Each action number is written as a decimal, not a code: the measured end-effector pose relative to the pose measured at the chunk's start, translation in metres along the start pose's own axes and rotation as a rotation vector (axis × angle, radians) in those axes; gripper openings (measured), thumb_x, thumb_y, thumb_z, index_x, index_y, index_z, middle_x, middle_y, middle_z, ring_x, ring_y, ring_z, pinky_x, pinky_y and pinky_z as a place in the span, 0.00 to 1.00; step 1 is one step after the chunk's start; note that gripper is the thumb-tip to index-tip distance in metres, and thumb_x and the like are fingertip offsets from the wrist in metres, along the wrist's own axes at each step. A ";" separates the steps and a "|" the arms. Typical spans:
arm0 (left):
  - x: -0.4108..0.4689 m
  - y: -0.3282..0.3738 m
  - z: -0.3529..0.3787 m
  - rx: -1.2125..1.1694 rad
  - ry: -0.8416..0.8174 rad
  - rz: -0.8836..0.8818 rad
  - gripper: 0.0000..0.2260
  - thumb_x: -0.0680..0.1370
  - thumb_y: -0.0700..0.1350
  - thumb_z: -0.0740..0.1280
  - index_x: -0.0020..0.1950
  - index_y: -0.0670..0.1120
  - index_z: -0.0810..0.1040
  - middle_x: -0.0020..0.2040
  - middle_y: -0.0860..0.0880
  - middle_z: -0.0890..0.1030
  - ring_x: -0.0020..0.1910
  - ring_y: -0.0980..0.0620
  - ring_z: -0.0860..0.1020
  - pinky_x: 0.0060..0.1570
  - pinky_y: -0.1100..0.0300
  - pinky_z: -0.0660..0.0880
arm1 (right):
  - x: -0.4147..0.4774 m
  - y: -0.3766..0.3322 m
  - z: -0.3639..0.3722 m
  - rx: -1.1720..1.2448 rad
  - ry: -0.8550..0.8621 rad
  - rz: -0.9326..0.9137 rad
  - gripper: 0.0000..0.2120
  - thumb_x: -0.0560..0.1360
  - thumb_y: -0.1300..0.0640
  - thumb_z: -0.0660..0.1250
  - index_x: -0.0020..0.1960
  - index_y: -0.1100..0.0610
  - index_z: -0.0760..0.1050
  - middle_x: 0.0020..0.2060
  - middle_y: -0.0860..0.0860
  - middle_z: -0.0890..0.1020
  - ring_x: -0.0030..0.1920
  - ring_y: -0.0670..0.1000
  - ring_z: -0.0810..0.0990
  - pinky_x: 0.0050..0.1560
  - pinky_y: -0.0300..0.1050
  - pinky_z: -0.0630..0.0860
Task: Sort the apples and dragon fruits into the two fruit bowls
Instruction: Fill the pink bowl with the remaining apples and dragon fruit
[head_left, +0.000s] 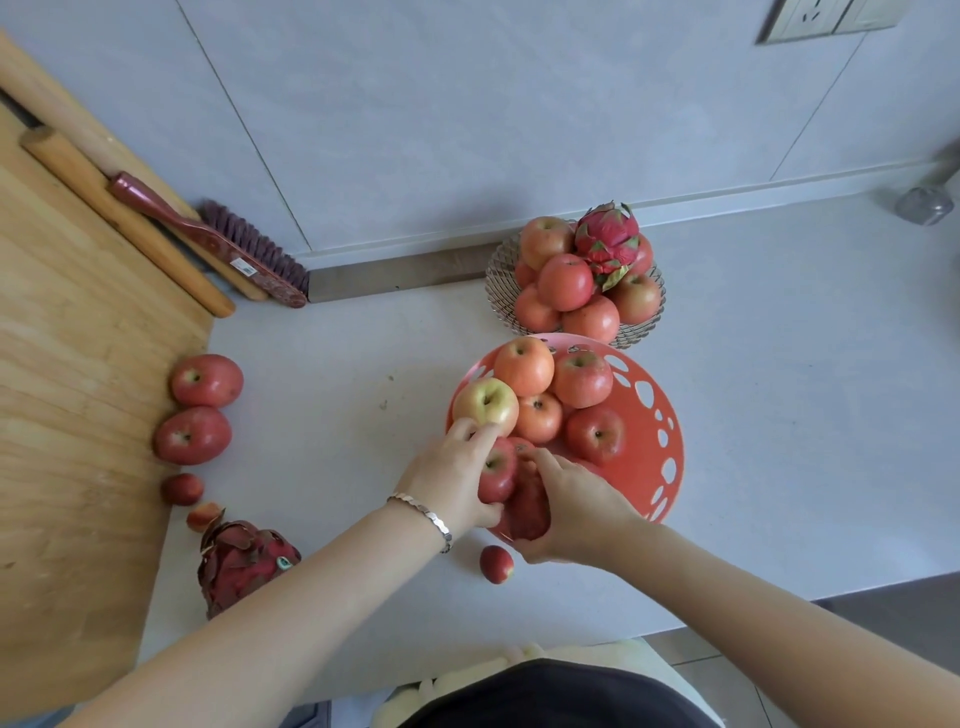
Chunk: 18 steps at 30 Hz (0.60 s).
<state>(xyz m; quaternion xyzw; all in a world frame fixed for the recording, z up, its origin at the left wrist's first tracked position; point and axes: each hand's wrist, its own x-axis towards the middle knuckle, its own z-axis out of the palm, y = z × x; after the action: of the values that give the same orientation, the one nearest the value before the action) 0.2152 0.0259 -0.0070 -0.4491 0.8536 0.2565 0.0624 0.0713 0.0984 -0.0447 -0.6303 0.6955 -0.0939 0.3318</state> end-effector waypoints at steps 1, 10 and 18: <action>-0.002 -0.001 0.002 -0.026 0.020 0.005 0.32 0.65 0.47 0.73 0.66 0.50 0.66 0.61 0.48 0.69 0.53 0.43 0.76 0.48 0.49 0.76 | 0.001 -0.002 0.000 -0.005 -0.001 -0.005 0.44 0.57 0.37 0.71 0.68 0.47 0.57 0.54 0.47 0.77 0.56 0.53 0.76 0.54 0.48 0.75; -0.007 0.028 -0.022 -0.434 0.202 0.087 0.36 0.62 0.48 0.76 0.66 0.52 0.64 0.64 0.56 0.73 0.62 0.58 0.73 0.52 0.70 0.69 | -0.006 -0.019 -0.050 0.225 0.167 -0.265 0.51 0.58 0.56 0.78 0.73 0.47 0.53 0.57 0.47 0.67 0.57 0.42 0.69 0.57 0.29 0.67; -0.006 0.040 0.009 -0.263 0.038 0.227 0.30 0.68 0.56 0.71 0.66 0.51 0.66 0.65 0.53 0.67 0.61 0.52 0.72 0.58 0.56 0.72 | -0.027 0.035 -0.077 0.118 0.204 -0.021 0.33 0.58 0.55 0.77 0.60 0.50 0.68 0.51 0.45 0.68 0.52 0.49 0.73 0.52 0.41 0.72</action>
<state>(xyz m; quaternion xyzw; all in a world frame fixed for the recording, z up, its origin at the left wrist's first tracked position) 0.1856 0.0530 0.0020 -0.3590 0.8590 0.3626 -0.0425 -0.0021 0.1078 0.0040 -0.6040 0.7124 -0.2016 0.2949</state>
